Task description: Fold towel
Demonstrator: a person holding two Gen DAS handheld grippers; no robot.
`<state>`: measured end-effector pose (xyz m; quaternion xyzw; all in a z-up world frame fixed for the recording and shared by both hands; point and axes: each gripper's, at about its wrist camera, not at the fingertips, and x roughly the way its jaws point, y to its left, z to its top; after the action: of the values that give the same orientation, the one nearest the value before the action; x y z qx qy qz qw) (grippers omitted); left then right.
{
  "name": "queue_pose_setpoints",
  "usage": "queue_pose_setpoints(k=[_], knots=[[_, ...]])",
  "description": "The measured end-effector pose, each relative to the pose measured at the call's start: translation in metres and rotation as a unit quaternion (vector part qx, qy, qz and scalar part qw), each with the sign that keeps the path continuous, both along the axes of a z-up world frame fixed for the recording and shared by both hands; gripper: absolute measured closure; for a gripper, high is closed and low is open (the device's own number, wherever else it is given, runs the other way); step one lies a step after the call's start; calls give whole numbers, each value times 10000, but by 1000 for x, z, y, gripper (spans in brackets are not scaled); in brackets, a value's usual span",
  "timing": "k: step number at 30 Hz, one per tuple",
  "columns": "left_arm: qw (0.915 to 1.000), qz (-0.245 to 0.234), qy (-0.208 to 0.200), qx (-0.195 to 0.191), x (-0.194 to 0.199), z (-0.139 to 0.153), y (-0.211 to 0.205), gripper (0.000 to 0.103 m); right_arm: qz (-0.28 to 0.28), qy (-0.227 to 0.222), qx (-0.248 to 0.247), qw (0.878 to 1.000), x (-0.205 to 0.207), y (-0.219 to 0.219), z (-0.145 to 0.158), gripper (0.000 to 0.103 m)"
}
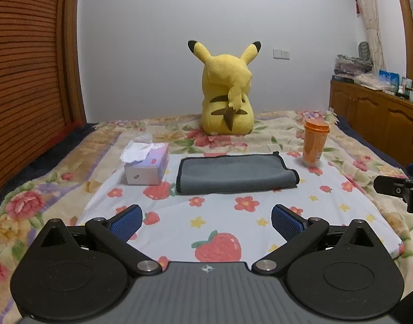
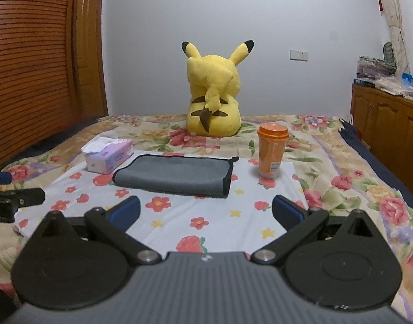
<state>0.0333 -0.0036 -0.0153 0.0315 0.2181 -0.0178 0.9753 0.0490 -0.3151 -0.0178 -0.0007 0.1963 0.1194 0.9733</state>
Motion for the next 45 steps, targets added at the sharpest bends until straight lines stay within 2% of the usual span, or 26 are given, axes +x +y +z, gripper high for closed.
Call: queue_pose_setpoints(k=[5, 17, 45], knots=[[9997, -53, -236, 40, -8, 3, -1, 0, -10, -145, -43, 9999, -3, -1, 0, 0], [9986, -65, -522, 96, -18, 6, -3, 0, -82, -389, 41, 9992, -14, -6, 4, 0], [9985, -70, -538, 104, -18, 6, -3, 0, -117, -460, 79, 9988, -15, -9, 5, 0]])
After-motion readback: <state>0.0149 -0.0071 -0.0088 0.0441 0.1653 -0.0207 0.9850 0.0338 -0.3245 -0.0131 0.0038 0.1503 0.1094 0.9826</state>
